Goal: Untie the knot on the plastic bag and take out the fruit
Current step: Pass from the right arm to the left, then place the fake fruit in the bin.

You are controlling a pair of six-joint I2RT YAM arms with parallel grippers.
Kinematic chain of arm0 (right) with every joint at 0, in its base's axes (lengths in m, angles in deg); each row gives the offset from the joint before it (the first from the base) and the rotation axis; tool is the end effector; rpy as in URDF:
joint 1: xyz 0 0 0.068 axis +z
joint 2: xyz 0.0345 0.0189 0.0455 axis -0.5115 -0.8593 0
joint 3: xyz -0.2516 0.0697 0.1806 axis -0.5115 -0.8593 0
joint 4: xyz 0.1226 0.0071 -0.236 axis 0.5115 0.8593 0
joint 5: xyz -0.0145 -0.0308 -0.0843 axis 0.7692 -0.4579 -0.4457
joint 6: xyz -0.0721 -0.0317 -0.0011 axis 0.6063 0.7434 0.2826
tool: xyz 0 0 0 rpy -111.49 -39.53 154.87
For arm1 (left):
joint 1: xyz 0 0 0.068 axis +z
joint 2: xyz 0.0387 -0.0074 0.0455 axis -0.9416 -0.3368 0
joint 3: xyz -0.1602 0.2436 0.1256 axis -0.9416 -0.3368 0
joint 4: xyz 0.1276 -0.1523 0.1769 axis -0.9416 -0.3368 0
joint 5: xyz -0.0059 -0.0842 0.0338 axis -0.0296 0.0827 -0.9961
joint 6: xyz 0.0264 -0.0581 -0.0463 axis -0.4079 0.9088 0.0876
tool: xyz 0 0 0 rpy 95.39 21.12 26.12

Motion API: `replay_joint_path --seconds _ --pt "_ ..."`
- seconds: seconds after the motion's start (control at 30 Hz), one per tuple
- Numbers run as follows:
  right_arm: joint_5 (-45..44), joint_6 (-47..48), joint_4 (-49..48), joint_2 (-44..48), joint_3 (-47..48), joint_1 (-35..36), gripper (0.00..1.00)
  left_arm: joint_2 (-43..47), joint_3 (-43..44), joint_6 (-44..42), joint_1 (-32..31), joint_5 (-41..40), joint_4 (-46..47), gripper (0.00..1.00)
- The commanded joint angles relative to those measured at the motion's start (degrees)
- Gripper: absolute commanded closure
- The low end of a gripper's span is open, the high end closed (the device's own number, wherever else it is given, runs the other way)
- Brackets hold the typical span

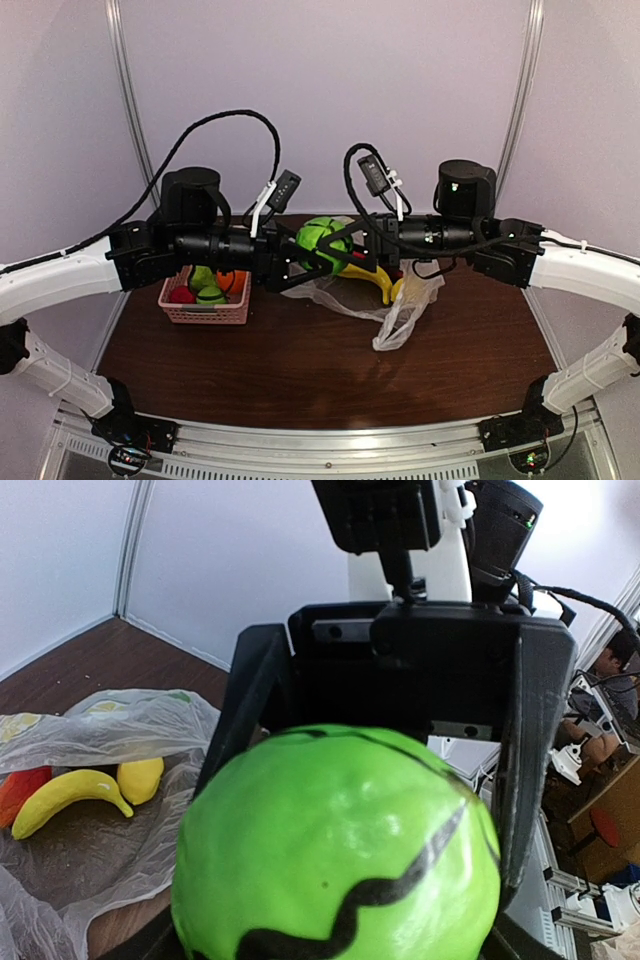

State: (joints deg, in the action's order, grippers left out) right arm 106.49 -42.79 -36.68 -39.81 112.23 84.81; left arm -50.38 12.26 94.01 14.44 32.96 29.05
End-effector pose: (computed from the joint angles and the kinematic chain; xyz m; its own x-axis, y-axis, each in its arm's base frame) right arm 0.1602 0.2868 0.4226 -0.5479 -0.0801 -0.8327 -0.8364 0.0698 0.5436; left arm 0.1536 -0.2841 0.4033 -0.5500 0.1344 -0.8243 0.8310 0.1865 -0.5240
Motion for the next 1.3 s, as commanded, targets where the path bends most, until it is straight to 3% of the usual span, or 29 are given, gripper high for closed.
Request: replay_joint_path --seconds 0.0,0.37,0.6,0.77,0.97,1.1,1.27 --pt "-1.7 1.2 1.0 -0.2 1.1 0.5 0.14 -0.2 0.8 0.6 -0.3 -0.3 3.0 0.43" --pt "-10.7 4.9 5.0 5.4 0.8 -0.3 0.0 1.6 0.4 1.2 -0.3 -3.2 0.5 0.51" --pt "-19.1 5.6 6.7 11.0 -1.2 -2.0 0.0 3.8 4.4 -1.0 1.9 -11.4 -13.5 0.52" --pt "-23.6 7.0 10.1 13.2 -1.7 -2.4 0.0 8.2 7.3 -1.6 8.9 -15.0 -22.3 0.56" --pt "-26.4 7.5 11.8 15.2 -2.7 -2.5 0.0 12.8 5.2 -2.5 23.7 -13.6 -29.6 0.56" --pt "-26.9 7.2 11.9 15.4 -3.2 -2.5 0.0 12.0 2.5 -3.9 32.9 -13.2 -31.7 0.57" --pt "-26.7 7.1 11.9 15.7 -3.9 -2.5 0.0 7.7 0.8 -4.1 38.7 -13.7 -29.9 0.6"
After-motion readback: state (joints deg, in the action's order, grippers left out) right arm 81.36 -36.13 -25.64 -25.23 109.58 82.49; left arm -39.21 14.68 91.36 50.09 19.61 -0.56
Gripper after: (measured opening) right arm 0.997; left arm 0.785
